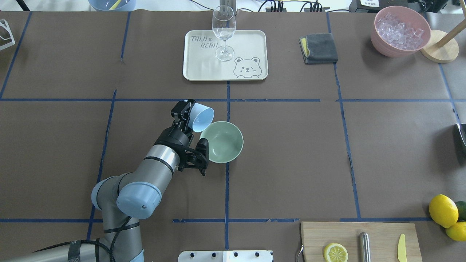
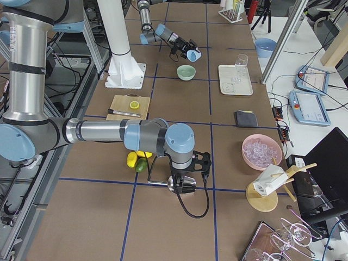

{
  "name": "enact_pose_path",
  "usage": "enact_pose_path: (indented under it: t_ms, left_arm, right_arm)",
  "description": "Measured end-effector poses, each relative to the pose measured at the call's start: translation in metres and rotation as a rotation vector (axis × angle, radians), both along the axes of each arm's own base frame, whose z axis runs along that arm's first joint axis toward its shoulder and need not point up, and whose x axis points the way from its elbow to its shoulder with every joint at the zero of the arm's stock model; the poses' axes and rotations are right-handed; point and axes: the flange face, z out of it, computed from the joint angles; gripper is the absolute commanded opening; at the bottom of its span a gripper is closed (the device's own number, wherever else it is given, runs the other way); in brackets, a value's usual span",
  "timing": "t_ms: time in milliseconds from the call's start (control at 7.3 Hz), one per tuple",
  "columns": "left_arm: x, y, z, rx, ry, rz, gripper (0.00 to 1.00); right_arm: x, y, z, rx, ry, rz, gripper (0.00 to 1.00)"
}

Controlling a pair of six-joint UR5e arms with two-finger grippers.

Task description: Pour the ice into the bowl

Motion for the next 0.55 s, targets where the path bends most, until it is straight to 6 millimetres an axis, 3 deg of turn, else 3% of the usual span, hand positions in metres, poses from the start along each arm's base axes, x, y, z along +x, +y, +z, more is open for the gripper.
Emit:
enact_pose_path:
  t_ms: [548]
  left_arm:
    - [0.019,0.017,-0.005,0.130,-0.271,-0.076,0.00]
  right_arm:
    - [0.008,0.005,0.004,-0.010,0.000,0.020,1.00]
